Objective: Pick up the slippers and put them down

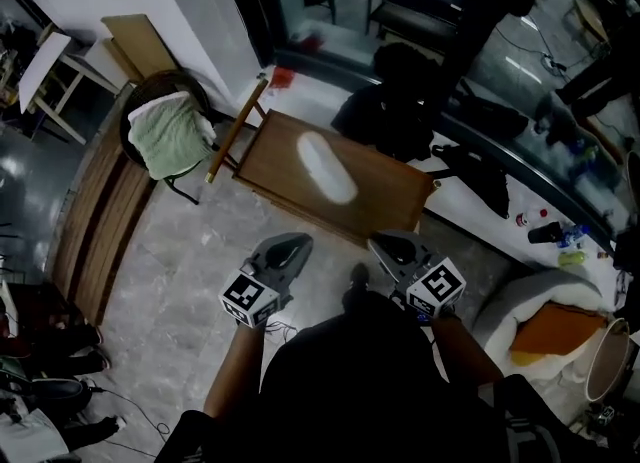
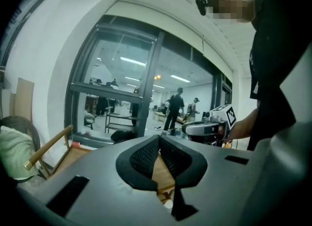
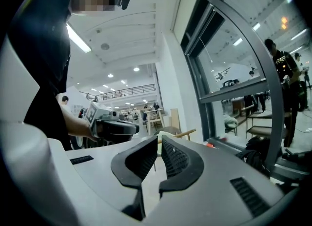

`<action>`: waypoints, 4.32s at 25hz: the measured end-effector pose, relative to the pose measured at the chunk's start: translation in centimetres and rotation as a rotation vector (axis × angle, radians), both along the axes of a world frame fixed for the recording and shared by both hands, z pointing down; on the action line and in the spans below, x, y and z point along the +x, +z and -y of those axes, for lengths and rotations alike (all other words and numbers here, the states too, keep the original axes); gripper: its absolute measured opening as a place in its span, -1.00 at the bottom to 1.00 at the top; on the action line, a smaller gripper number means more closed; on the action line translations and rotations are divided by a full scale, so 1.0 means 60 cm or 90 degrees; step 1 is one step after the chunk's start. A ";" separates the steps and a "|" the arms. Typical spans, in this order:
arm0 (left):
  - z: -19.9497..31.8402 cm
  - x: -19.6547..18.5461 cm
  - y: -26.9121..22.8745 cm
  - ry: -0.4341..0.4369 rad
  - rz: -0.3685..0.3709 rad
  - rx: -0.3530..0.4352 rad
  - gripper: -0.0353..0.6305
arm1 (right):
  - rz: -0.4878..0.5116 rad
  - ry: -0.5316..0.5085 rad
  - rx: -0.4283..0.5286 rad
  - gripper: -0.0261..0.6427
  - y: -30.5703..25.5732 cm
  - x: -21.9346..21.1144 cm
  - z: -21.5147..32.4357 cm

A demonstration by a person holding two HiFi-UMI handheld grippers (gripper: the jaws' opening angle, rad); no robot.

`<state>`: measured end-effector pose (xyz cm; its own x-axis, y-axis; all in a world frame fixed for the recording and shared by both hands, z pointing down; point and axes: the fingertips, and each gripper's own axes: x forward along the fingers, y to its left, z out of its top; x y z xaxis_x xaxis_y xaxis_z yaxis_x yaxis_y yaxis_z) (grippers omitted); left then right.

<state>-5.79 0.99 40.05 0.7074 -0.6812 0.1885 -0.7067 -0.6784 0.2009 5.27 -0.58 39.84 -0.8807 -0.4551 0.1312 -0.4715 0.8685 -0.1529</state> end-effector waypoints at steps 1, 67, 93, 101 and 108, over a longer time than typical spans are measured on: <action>0.016 -0.001 -0.002 -0.006 0.001 -0.001 -0.82 | -0.002 -0.005 0.000 -0.82 -0.001 0.000 0.017; 0.265 -0.008 0.361 0.119 -0.058 -0.274 -0.82 | 0.145 0.271 -0.773 -0.38 0.525 -0.061 0.290; 0.264 -0.007 0.331 0.101 -0.071 -0.246 -0.82 | 0.146 0.216 -0.768 -0.72 0.496 -0.066 0.279; 0.250 -0.032 0.245 0.078 -0.067 -0.187 -0.82 | 0.184 0.181 -0.700 -0.72 0.385 -0.073 0.275; 0.259 -0.043 0.130 0.076 -0.078 -0.117 -0.82 | 0.245 0.124 -0.569 -0.72 0.199 -0.062 0.305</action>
